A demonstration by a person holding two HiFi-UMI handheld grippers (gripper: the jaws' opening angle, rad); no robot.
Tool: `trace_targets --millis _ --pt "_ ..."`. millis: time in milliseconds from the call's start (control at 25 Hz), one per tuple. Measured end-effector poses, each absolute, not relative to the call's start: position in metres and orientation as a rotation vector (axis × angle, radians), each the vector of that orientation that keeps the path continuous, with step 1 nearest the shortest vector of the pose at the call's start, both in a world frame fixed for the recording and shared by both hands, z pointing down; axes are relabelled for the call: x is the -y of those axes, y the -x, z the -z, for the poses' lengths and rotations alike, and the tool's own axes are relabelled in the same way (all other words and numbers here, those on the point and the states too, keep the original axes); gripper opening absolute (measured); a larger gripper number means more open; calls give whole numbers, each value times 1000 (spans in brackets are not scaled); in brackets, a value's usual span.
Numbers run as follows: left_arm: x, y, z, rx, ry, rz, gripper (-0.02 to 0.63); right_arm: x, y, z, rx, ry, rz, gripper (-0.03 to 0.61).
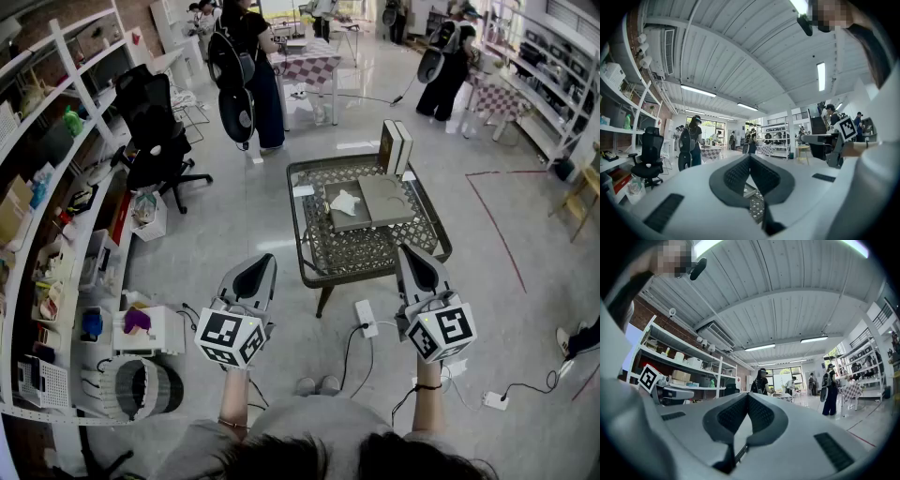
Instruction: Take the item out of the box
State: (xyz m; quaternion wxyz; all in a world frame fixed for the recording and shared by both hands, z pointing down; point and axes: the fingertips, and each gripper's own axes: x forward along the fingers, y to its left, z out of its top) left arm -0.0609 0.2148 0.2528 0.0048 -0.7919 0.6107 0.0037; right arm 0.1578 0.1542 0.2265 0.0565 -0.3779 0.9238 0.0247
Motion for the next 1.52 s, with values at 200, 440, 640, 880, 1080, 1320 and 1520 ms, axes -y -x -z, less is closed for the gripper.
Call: trace_targets --millis 200,440,640,880,1080,1320,1520 --pt "-208 56 -257 -1909 2496 -14 17 -148 -163 -231 -2800 1154 -73 20" --pt "-202 48 -260 -1894 2513 -27 17 -146 -167 -233 -2800 1124 -28 20" --pt "-200 34 -260 -1867 2538 -23 18 -143 -175 -227 -2794 1085 -7 20" --pt "-198 34 -268 -1892 2547 -17 17 -133 -176 -229 -2779 1092 11 20" --pt "-193 47 -273 -1915 2554 -19 17 -129 -161 -234 -2793 1076 51 20" --pt "-164 68 -282 -1880 2602 -20 17 -106 -136 -244 -2812 1113 39 20" --pt "-127 88 -288 -1816 2663 -13 17 -78 -110 -249 -2804 1167 43 20"
